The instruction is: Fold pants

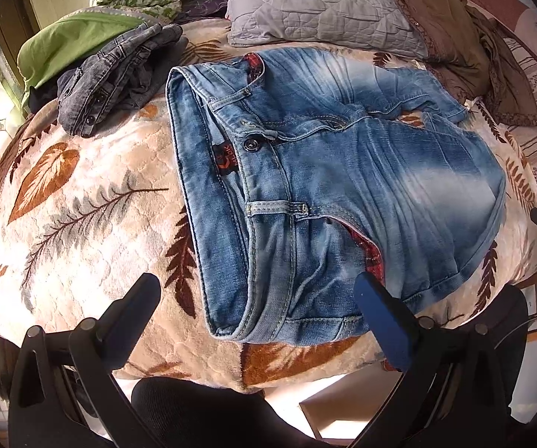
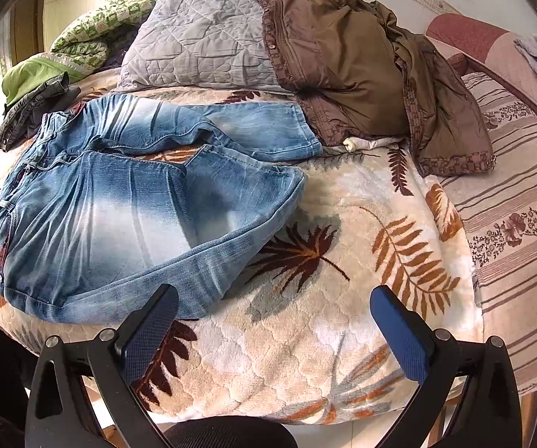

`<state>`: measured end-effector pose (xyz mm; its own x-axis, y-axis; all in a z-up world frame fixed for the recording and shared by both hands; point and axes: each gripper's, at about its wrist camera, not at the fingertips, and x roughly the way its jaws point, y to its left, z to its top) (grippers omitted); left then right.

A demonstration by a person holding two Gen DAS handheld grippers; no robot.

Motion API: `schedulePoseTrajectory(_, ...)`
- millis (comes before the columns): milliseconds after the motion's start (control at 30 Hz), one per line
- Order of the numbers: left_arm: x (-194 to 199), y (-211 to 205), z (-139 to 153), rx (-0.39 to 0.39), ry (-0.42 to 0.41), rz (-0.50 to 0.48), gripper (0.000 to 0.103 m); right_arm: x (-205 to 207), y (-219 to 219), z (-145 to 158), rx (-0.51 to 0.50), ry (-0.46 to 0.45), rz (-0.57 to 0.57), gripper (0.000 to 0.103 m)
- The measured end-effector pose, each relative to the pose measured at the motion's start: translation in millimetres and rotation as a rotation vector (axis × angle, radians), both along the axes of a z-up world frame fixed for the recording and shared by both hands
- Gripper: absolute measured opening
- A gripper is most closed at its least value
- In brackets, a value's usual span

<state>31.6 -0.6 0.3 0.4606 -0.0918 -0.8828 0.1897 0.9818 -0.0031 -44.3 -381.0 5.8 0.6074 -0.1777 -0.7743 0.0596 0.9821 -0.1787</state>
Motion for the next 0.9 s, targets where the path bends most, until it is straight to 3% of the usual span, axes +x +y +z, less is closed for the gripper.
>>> schedulePoseTrajectory(467, 9.8, -12.0, 0.9, 0.000, 0.000, -0.020, 0.103, 8.0, -11.5, -2.3, 0.029, -0.001, -0.006, 0.103)
schedulePoseTrajectory(667, 51.9, 2.4, 1.9, -0.068, 0.063, 0.065, 0.103, 54.3, -68.5, -1.6, 0.202, 0.018, -0.115, 0.103)
schedulePoseTrajectory(833, 73.8, 30.5, -11.5, -0.177, 0.152, 0.220, 0.103, 111.3, -102.7, -23.7, 0.417, 0.074, -0.157, 0.101)
schedulePoseTrajectory(900, 68.2, 38.8, -20.5, -0.232, 0.204, 0.262, 0.103, 133.8, -101.6, -39.6, 0.453, 0.110, -0.167, 0.101)
